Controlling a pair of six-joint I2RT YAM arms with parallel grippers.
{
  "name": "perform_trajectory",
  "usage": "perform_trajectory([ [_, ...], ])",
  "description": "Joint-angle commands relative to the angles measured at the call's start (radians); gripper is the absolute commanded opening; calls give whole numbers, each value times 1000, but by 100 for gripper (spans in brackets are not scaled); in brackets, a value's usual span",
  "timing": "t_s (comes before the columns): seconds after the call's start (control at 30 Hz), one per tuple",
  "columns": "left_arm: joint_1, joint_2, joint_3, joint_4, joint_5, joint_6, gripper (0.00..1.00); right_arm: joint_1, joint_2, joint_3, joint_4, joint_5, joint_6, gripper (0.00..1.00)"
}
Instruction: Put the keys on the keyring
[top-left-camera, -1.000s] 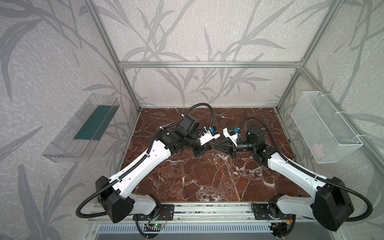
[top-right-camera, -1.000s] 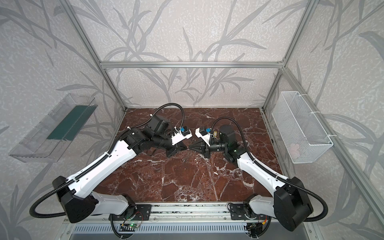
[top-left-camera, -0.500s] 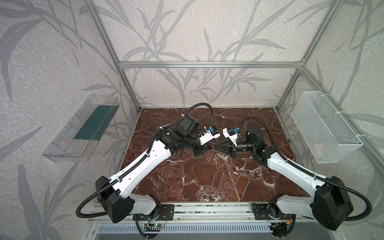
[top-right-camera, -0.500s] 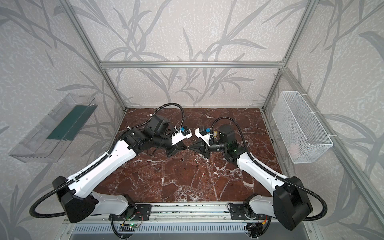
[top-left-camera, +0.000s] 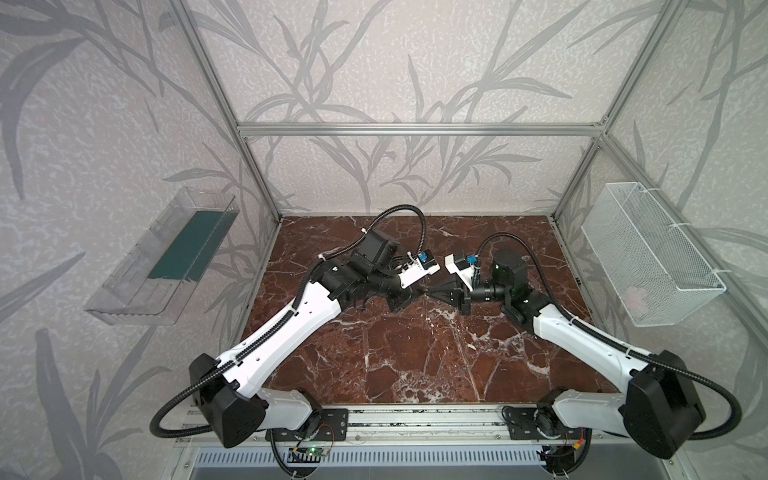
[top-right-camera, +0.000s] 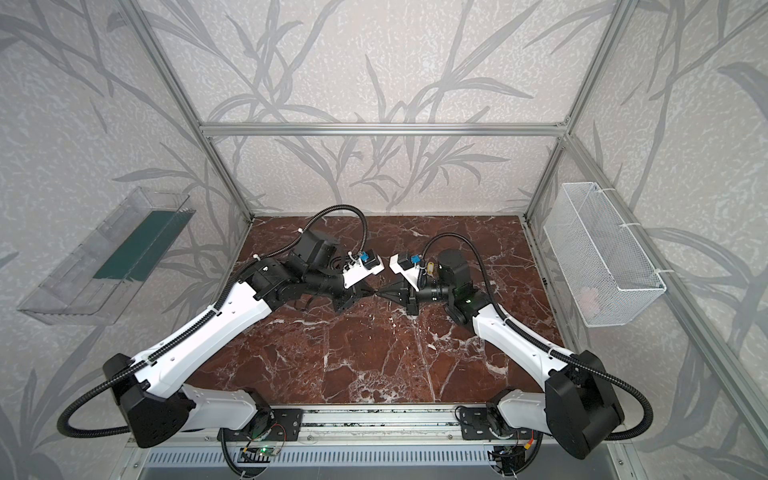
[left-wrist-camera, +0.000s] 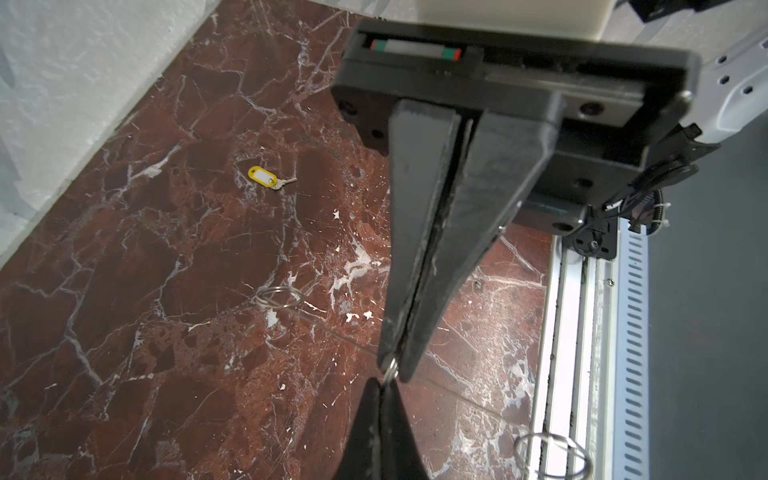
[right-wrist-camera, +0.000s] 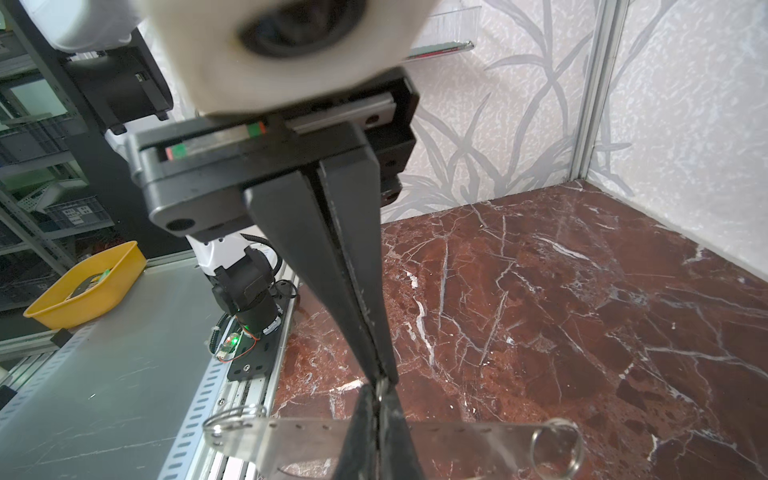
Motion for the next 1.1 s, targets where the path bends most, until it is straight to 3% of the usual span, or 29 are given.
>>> perform_trajectory([
  [0.0,6,-92,-75,148,-84,-40,0,-32,33,-21,234,-6,154,0],
  [0.27,37,-234,-244,403,-104,-113,5,-59,170,-39,722,-25,440,0],
  [0.43,131,-271,-345,628,11,-206,13,-73,311,2,1048,-1,671,0],
  [0.87,240,-132,-394,957,336,-328,14,-41,353,80,1051,49,662,0],
  [1.07,249,-108,-415,1031,402,-368,14,-39,349,93,1051,46,665,0],
])
